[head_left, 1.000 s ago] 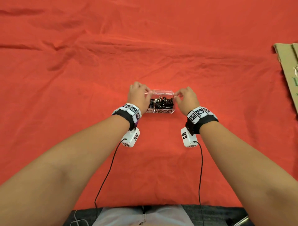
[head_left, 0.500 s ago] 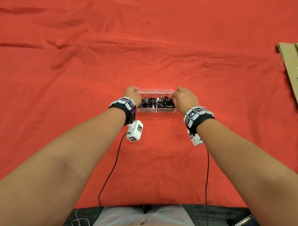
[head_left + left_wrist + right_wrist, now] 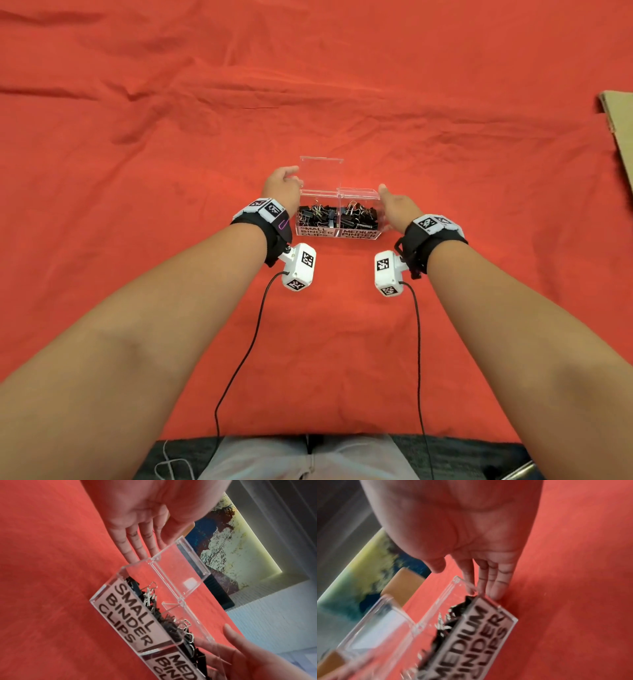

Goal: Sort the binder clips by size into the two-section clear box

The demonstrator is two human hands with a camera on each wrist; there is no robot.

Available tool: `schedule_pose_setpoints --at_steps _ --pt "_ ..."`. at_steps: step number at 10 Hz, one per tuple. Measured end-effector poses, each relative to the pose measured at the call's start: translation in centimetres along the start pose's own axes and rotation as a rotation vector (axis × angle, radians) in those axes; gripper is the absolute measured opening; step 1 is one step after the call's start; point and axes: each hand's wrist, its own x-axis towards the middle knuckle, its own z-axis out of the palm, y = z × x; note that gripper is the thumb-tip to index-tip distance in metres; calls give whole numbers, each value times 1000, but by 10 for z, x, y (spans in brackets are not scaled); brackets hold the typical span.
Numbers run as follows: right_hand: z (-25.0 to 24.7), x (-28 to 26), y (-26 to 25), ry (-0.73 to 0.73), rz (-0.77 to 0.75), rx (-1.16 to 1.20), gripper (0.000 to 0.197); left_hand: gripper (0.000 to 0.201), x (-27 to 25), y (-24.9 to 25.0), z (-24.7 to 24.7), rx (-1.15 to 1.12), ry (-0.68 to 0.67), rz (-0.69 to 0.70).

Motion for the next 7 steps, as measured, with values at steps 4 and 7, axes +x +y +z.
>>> schedule_pose_setpoints --at_steps 4,7 --pt "-4 -12 13 -80 -38 503 39 17 -21 -18 -2 219 -77 94" --pt "3 -13 33 32 -348 57 23 19 -27 -13 -3 237 -61 138"
